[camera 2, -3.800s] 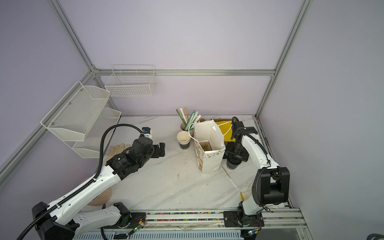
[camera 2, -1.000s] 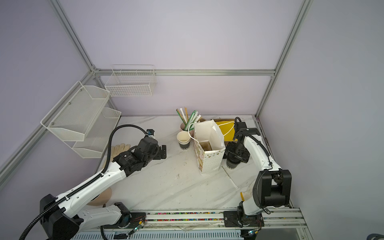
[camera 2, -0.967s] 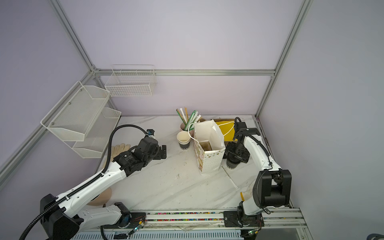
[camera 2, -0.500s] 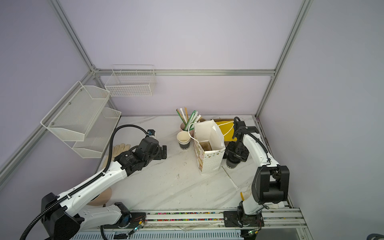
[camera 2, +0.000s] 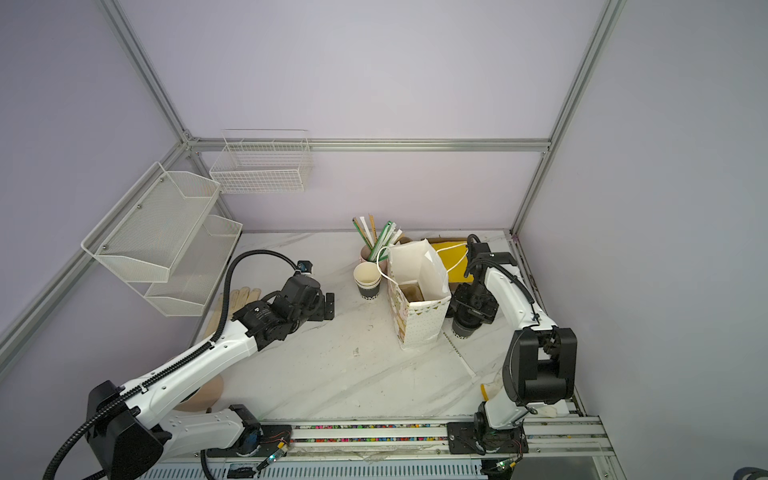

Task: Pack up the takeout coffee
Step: 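Raise the held black-lidded cup high with the right gripper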

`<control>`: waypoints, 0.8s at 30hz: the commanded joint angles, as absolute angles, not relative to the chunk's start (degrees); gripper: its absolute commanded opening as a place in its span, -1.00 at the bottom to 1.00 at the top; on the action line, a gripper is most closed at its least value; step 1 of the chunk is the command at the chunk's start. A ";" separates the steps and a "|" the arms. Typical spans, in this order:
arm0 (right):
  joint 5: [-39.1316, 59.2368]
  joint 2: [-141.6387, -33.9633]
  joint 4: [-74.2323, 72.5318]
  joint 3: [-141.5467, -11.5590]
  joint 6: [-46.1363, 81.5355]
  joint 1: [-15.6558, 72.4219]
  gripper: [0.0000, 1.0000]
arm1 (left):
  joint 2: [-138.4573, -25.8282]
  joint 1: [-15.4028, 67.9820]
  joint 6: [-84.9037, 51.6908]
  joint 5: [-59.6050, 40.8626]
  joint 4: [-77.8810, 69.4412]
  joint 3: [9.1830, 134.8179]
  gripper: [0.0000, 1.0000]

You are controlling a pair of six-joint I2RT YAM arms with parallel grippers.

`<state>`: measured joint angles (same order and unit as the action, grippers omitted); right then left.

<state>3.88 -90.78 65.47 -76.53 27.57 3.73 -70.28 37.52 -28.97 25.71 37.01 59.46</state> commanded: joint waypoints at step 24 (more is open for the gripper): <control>-0.12 -81.18 68.47 -77.22 25.54 3.46 0.38 | -70.31 37.14 -29.92 24.35 36.83 65.92 1.00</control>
